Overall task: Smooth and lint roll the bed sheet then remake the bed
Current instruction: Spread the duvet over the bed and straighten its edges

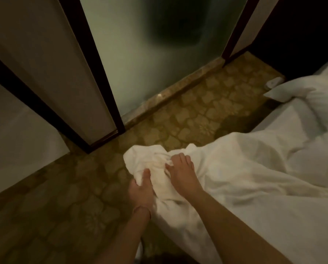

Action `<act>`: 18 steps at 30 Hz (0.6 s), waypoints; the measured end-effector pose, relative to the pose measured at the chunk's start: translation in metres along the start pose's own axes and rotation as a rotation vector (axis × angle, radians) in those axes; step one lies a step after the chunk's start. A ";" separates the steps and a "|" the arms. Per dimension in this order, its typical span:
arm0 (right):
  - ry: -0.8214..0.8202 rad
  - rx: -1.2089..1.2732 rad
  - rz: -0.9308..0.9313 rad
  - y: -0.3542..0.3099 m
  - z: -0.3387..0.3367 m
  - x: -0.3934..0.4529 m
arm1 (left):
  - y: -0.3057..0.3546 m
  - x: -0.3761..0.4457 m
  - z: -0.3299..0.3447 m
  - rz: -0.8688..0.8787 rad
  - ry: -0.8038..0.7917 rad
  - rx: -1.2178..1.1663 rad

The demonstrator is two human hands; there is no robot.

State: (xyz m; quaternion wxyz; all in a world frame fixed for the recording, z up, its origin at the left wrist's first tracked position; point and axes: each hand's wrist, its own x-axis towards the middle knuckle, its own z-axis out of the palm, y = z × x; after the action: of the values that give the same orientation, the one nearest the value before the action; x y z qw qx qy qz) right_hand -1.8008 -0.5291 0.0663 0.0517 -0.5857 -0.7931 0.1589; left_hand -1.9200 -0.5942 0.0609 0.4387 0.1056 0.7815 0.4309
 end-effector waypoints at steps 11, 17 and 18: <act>-0.101 0.018 0.036 0.040 0.128 -0.014 | -0.115 0.075 0.015 -0.151 -0.005 0.160; -0.327 -0.053 0.049 0.055 0.112 -0.042 | -0.135 0.086 0.010 -0.242 0.168 0.185; -0.352 -0.064 0.079 0.058 0.106 -0.046 | -0.133 0.088 0.010 -0.224 0.166 0.188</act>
State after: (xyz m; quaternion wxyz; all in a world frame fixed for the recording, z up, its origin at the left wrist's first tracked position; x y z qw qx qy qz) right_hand -1.7619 -0.5777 -0.0471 -0.1125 -0.5808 -0.7710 0.2355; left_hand -1.9362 -0.6206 -0.0957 0.4063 0.0224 0.8587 0.3115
